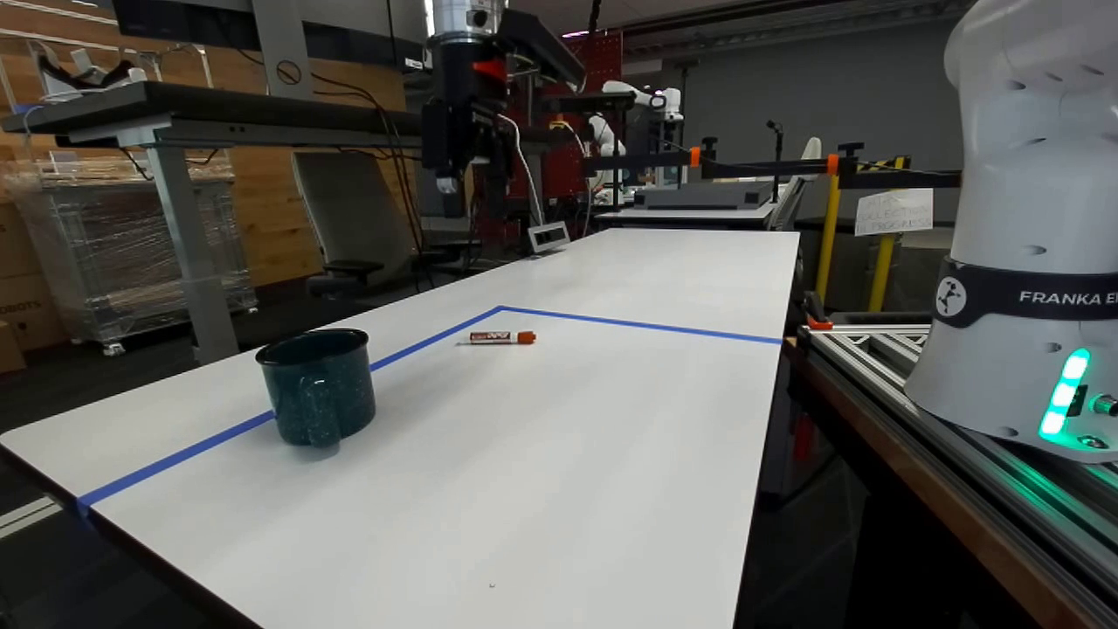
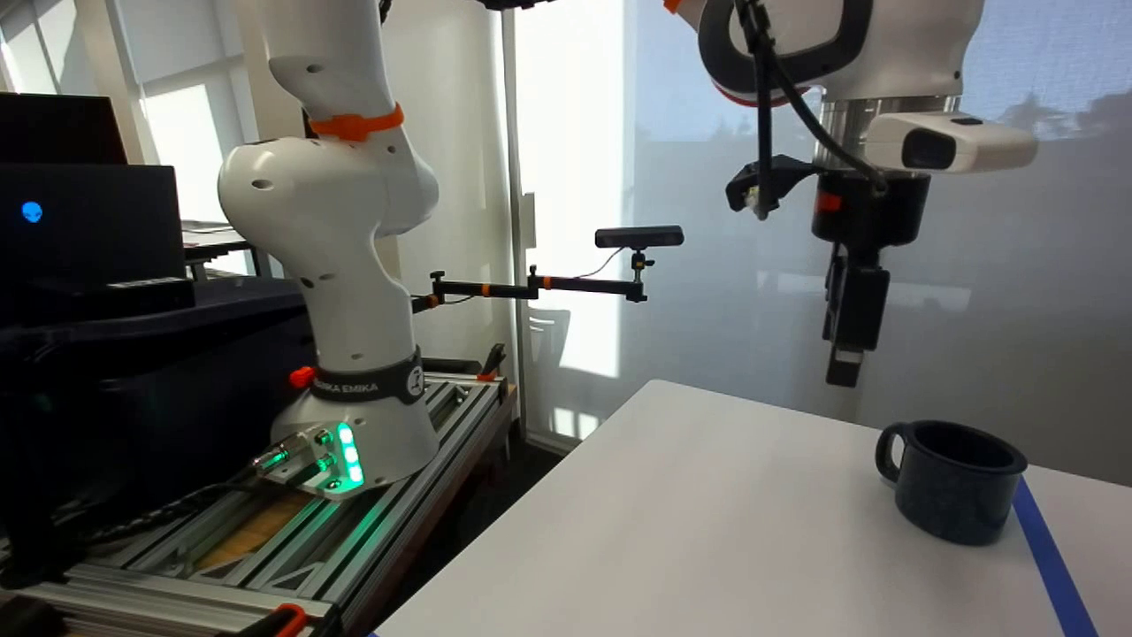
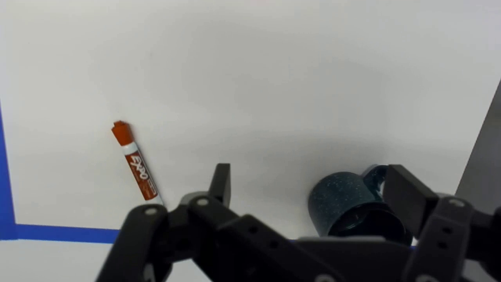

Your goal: Remove the marker from the mug

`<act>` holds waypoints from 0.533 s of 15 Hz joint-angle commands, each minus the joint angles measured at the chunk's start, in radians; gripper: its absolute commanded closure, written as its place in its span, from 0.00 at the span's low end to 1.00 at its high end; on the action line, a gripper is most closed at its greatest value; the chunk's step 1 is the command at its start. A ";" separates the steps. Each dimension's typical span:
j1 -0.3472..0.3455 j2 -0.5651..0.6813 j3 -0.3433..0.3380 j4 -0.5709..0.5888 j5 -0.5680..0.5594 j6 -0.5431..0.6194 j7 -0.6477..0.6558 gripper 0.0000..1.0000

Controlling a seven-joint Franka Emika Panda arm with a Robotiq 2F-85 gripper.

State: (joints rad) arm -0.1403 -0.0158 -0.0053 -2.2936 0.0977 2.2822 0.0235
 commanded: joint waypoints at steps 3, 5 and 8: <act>0.039 -0.016 -0.017 0.049 -0.120 -0.190 0.225 0.00; 0.040 -0.005 -0.025 0.039 -0.093 -0.154 0.177 0.00; 0.043 -0.005 -0.024 0.042 -0.102 -0.164 0.197 0.00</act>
State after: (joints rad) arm -0.1169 -0.0210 -0.0102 -2.2533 -0.0035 2.1206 0.2207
